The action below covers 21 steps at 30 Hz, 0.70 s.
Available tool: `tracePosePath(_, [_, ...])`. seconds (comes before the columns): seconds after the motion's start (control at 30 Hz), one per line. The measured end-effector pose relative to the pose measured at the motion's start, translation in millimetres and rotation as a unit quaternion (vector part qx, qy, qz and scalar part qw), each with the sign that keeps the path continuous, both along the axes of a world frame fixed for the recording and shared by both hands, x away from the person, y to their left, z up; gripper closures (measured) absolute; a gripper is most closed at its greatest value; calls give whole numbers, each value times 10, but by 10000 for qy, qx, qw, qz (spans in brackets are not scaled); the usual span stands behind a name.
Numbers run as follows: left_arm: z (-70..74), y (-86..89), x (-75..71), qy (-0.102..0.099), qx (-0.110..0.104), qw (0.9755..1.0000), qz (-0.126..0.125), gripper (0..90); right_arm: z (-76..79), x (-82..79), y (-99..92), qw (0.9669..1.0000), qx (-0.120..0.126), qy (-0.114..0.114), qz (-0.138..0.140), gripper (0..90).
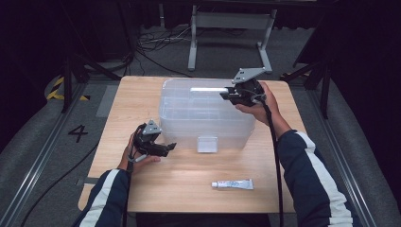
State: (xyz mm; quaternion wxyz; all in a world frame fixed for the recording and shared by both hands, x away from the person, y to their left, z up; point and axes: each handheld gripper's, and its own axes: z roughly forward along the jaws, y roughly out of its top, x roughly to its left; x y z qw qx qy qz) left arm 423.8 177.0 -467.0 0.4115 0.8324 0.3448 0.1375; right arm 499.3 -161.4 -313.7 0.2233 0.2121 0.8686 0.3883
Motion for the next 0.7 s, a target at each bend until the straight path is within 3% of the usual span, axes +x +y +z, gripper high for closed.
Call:
tracePosePath(0.07, [10, 1, 11, -36, -107, 9999, 59, 163, -1, -1, 1, 10000, -4, -4, 6, 736])
tracePosePath(0.27, [43, -20, -27, -27, -36, 9999, 112, 171, -6, -37, 7, 10000, -49, -22, 11, 741])
tracePosePath(0.4, [101, 11, -97, -40, -205, 9997, 85, 172, 4, -67, -1, 10000, -50, 16, 60, 744])
tracePosePath(0.53, [150, -15, -189, -107, -110, 9999, 47, 172, 8, -134, -33, 9999, -53, 16, 130, 748])
tracePosePath(0.7, [203, -8, -290, -214, -204, 9996, -18, 183, 3, -190, -94, 9999, 15, -5, 170, 748])
